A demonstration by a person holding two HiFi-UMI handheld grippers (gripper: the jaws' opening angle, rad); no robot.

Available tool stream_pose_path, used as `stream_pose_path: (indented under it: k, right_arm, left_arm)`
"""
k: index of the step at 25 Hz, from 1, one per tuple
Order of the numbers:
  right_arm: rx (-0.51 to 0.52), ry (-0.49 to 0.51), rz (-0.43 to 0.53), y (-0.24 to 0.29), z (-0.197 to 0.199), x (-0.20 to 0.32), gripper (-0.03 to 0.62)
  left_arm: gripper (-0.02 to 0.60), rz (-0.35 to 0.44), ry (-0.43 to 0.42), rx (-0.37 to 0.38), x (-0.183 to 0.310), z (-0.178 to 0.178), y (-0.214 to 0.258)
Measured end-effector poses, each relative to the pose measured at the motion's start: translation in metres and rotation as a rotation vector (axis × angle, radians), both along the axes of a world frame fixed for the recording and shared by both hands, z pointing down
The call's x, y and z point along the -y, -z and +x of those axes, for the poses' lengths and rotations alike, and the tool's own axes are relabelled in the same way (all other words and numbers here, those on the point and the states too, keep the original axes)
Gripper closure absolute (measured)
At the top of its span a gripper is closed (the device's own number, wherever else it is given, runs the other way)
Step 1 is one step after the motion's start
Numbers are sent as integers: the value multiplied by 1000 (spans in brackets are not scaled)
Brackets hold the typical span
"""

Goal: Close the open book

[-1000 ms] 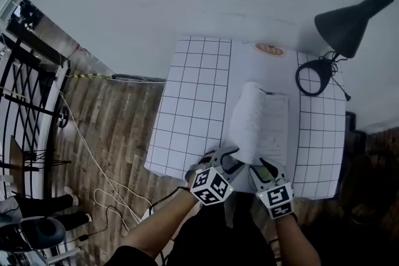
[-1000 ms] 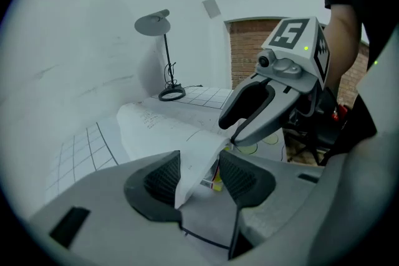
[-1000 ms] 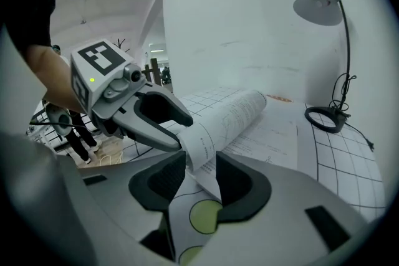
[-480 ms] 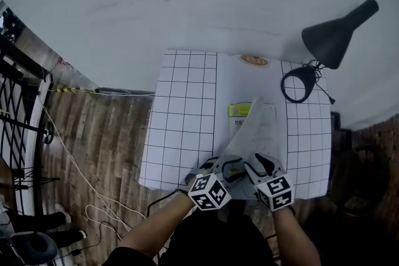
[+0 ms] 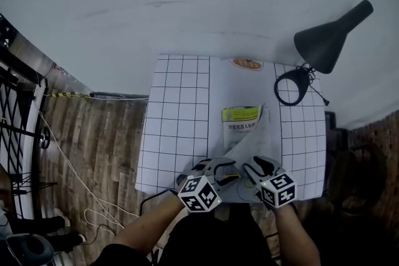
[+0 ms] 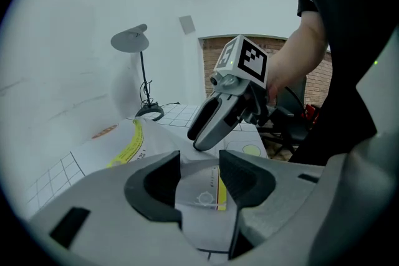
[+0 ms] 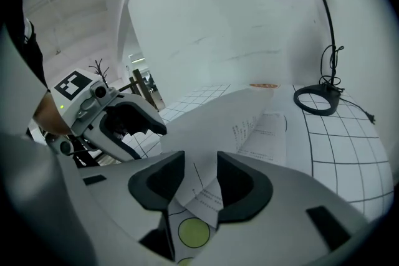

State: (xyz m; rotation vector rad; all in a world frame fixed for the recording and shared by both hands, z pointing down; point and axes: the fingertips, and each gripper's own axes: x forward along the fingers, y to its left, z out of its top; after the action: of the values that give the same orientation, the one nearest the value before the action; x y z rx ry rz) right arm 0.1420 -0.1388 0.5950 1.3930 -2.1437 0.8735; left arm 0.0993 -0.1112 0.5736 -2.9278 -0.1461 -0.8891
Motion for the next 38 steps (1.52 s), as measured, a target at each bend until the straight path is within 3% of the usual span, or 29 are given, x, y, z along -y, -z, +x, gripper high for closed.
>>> stream_pose_path:
  k: [3, 7, 10, 12, 17, 27, 38]
  right_arm:
    - [31, 42, 8, -1, 0, 2, 452]
    - [66, 99, 22, 0, -2, 7, 457]
    - [72, 132, 26, 1, -1, 5, 456]
    - [73, 143, 21, 1, 2, 0, 457]
    - [50, 151, 7, -2, 19, -12, 474]
    - [78, 150, -9, -20, 50, -27, 479]
    - [94, 147, -56, -37, 103, -67, 474]
  left_arm:
    - [402, -38, 43, -8, 6, 8, 5]
    - [402, -153, 210, -81, 27, 10, 27]
    - [402, -155, 335, -82, 46, 6, 36]
    - [402, -136, 376, -50, 51, 7, 32]
    - [402, -121, 426, 38, 49, 27, 17]
    - [408, -200, 552, 64, 42, 63, 2]
    - [407, -289, 466, 63, -18, 129, -4]
